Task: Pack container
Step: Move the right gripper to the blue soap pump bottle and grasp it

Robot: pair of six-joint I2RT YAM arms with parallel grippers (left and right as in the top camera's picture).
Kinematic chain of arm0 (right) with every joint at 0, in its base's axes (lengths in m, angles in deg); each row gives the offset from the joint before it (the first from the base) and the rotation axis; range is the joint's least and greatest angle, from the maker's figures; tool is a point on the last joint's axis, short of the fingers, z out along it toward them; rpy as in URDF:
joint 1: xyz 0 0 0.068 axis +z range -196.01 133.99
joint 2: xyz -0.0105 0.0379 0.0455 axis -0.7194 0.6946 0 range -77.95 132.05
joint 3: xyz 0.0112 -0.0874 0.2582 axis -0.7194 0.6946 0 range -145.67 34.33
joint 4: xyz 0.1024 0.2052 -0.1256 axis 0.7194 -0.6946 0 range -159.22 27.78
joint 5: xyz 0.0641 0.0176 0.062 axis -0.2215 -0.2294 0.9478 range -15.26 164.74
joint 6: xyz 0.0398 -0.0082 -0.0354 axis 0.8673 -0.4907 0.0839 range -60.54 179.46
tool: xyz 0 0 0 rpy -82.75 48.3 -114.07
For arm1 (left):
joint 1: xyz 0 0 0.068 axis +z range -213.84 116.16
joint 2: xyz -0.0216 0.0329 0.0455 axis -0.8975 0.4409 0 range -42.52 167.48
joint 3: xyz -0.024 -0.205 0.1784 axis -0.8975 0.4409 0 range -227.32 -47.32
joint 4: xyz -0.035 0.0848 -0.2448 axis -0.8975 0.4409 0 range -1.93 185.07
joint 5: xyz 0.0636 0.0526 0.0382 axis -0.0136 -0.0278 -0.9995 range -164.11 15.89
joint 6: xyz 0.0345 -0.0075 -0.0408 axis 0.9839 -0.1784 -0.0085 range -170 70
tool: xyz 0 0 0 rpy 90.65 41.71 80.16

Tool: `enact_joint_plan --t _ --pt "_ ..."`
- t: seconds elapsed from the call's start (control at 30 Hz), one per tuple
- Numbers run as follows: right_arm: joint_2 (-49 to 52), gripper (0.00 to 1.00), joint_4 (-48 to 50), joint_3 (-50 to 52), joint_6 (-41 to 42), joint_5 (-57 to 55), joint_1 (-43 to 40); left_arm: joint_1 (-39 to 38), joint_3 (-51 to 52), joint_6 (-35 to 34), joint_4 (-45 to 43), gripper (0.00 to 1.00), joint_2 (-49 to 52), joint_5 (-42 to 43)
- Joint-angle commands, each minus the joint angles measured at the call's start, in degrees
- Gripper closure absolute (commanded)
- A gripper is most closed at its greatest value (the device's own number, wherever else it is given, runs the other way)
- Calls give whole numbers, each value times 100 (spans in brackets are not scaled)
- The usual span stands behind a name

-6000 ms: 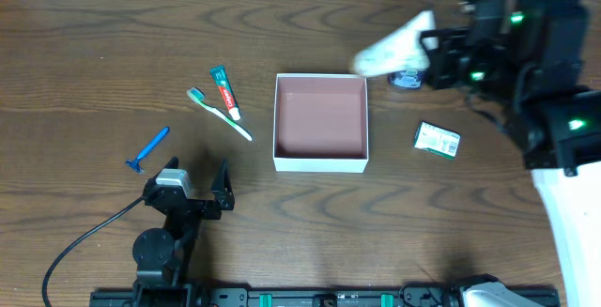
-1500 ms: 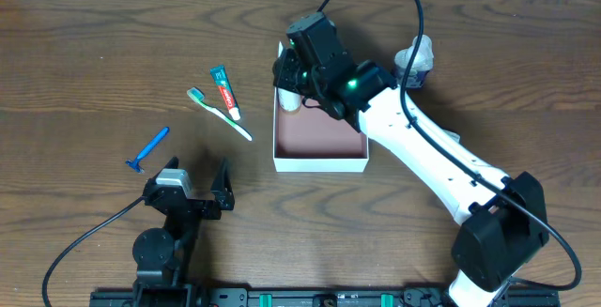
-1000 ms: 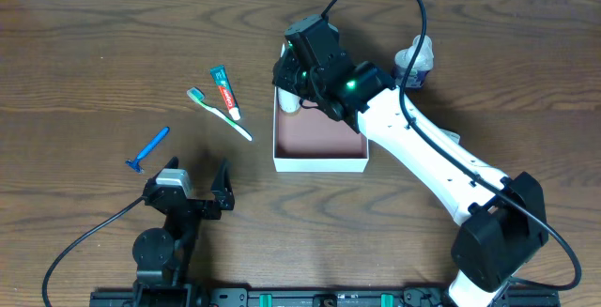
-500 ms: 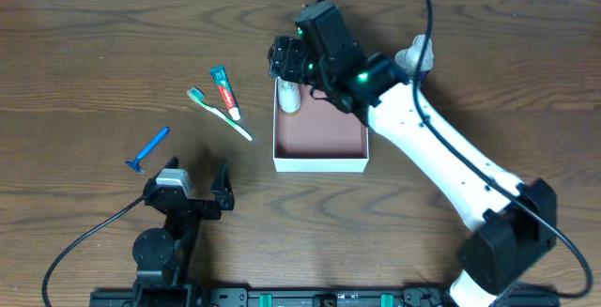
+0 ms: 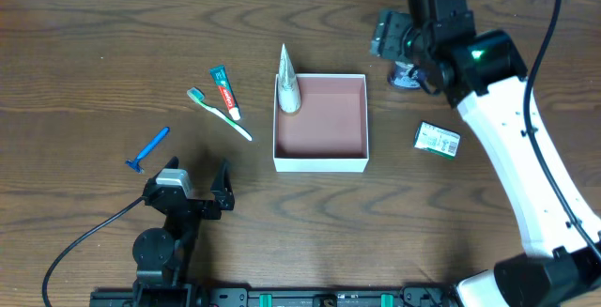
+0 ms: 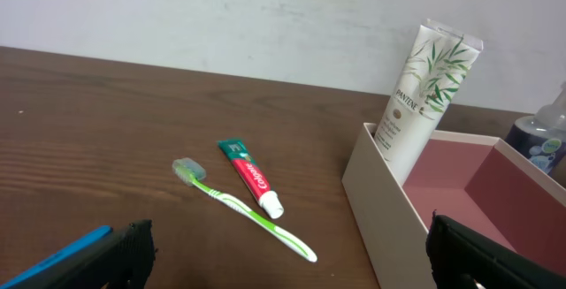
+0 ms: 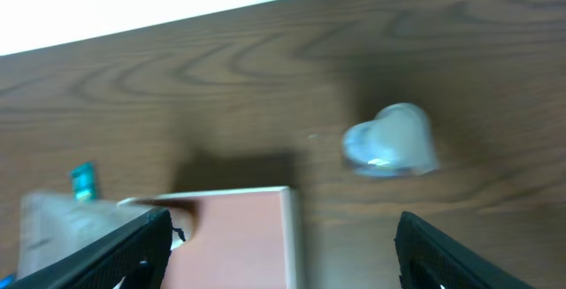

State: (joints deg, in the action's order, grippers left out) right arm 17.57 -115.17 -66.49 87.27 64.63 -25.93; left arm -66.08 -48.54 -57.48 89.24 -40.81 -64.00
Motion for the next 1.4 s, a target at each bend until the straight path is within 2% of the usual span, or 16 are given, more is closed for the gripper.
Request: enact_joint_plan --t 0.0,0.23,0.53,0.83,1.13,1.37 --pt "297 17 76 -26 -595 -186 -208 31 98 9 199 2 2 61" --pt "761 14 251 -26 -1856 -190 -544 31 98 9 199 2 2 61" --pt "1158 11 566 -24 -2387 271 -1010 31 98 9 199 2 2 61" --pt "1821 12 597 -22 -2472 616 -1123 31 98 9 199 2 2 61" --pt "2173 23 669 -22 -2492 697 -1141 31 98 9 199 2 2 61" --pt "2173 39 737 -22 -2492 695 -1180 31 98 9 199 2 2 61"
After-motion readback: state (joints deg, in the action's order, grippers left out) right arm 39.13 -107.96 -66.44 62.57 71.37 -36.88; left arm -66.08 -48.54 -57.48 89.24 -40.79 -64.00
